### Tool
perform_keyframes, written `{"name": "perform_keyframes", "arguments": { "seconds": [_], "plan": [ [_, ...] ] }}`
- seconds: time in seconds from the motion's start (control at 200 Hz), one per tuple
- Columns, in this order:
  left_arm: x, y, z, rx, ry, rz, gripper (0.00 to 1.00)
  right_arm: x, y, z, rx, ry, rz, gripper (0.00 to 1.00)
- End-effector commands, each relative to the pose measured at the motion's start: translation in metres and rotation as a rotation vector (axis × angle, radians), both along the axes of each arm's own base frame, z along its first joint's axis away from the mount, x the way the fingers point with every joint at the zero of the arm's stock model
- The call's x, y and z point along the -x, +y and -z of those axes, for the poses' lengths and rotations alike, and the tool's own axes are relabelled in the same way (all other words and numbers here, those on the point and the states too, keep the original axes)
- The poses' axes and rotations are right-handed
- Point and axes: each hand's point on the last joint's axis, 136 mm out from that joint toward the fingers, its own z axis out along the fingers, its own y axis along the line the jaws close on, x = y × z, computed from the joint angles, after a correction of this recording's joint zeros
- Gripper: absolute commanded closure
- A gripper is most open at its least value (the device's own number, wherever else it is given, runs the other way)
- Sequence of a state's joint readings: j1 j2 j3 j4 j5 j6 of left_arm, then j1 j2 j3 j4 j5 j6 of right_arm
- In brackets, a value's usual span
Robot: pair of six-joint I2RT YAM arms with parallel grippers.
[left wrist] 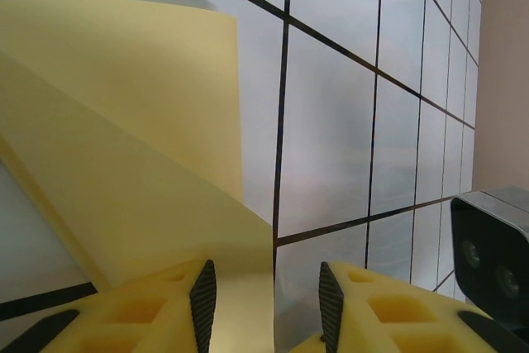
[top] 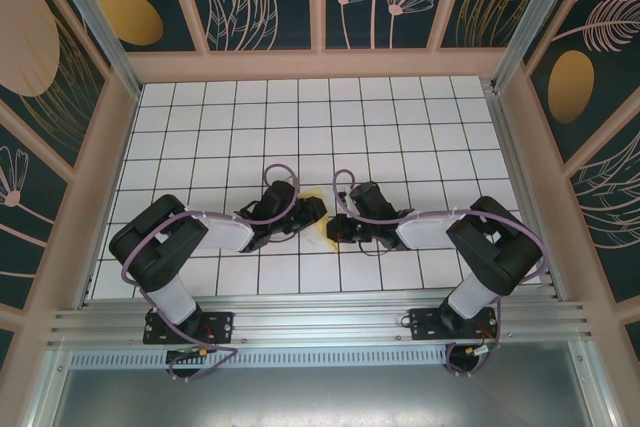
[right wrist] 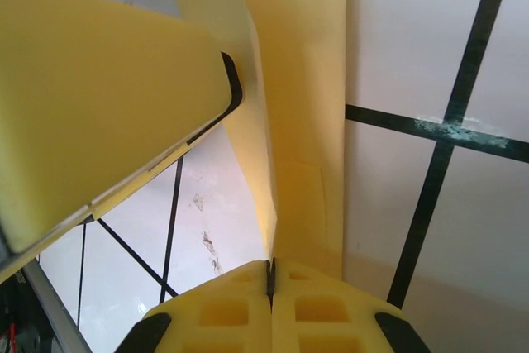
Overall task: Fold a paper plane with a square sheet of paper (pick it up from the middle)
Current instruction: Fold the wing for the fifth time at the center of the table.
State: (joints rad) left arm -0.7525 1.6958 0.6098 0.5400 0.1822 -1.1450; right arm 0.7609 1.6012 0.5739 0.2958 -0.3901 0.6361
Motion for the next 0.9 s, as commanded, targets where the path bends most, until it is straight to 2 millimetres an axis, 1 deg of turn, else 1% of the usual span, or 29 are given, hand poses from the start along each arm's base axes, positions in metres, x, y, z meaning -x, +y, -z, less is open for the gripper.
{"name": "perform_keyframes", "arguments": {
  "seconds": [0.0,0.14,0.29,0.38,0.48,0.565,0.605,0.736,0.781,0.891],
  "plan": [
    [-0.005,-0.005,-0.016,0.017,-0.034,0.023,0.59,0.000,0.006,0.001,-0.033,0.014,-0.004,1.00],
    [-0.007,-0.004,-0.029,0.031,-0.057,0.009,0.54,0.005,0.007,0.005,-0.049,0.026,-0.023,1.00],
    [-0.006,-0.003,-0.037,0.043,-0.068,0.005,0.50,0.007,0.003,0.009,-0.045,0.022,-0.022,1.00],
    [-0.006,0.000,-0.037,0.042,-0.072,-0.010,0.47,0.009,0.005,0.007,-0.045,0.007,-0.034,1.00],
    [-0.007,0.003,-0.030,0.027,-0.059,-0.021,0.47,0.008,0.006,0.006,-0.046,-0.001,-0.034,1.00],
    [-0.008,0.006,-0.018,0.001,-0.040,-0.038,0.48,0.008,0.006,0.007,-0.045,-0.002,-0.032,1.00],
    [-0.008,0.010,-0.013,-0.008,-0.031,-0.053,0.50,0.009,0.006,0.008,-0.046,0.000,-0.033,1.00],
    [-0.013,0.021,-0.004,0.002,-0.019,-0.094,0.52,0.012,0.004,0.011,-0.040,0.007,-0.037,1.00],
    [-0.014,0.024,-0.002,-0.002,-0.019,-0.099,0.52,0.012,0.005,0.010,-0.044,0.006,-0.040,1.00],
    [-0.013,0.029,0.010,-0.031,0.000,-0.105,0.55,0.015,0.008,0.005,-0.061,-0.004,-0.058,0.98]
  ]
}}
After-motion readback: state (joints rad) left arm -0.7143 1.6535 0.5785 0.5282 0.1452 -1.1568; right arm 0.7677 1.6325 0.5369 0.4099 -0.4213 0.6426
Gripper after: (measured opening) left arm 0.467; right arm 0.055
